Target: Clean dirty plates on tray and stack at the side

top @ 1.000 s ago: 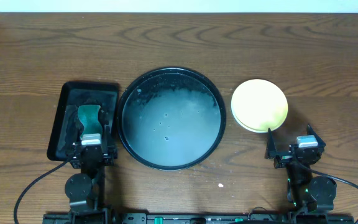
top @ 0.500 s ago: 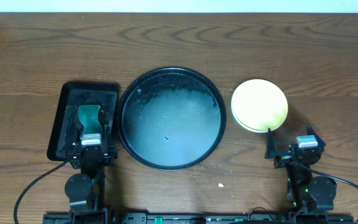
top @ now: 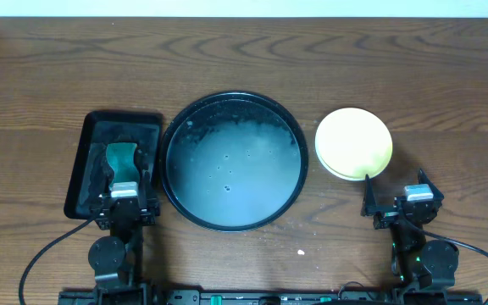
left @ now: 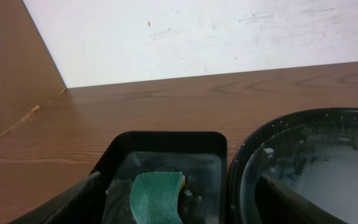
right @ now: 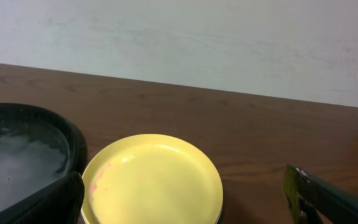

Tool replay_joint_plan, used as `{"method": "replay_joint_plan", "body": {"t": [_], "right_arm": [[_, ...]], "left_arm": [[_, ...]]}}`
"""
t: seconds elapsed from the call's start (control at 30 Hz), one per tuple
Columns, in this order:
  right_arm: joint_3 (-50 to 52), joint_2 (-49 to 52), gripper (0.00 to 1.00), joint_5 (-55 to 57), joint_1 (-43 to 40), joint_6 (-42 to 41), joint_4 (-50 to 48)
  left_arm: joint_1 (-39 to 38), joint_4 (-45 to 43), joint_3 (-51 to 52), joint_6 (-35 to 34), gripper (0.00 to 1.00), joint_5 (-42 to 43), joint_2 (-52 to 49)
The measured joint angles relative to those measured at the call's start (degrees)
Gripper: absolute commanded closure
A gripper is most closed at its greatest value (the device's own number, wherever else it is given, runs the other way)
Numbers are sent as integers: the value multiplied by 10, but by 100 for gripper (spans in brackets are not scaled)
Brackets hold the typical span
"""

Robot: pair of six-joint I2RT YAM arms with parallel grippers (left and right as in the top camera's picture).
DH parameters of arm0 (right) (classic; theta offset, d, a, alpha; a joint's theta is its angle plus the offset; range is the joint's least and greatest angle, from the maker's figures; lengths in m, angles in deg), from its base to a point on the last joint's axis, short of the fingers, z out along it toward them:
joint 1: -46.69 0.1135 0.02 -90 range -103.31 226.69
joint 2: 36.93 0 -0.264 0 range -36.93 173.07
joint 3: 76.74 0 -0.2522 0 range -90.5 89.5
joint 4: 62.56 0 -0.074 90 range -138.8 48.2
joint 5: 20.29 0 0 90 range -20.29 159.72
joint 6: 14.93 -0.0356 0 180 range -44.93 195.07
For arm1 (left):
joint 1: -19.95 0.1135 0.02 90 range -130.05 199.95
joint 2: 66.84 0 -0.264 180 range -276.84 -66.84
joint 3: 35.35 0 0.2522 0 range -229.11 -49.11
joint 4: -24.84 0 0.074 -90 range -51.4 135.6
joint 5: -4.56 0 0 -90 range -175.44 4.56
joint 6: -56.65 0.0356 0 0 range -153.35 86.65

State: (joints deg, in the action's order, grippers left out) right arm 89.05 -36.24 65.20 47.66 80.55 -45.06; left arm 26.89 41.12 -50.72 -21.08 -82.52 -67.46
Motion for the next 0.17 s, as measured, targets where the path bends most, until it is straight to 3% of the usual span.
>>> {"method": "replay_joint_plan", "body": {"t": [0.17], "right_arm": [[0,0,1,0,0,0,0]], "left_arm": [[0,0,0,0,23,0,0]]}}
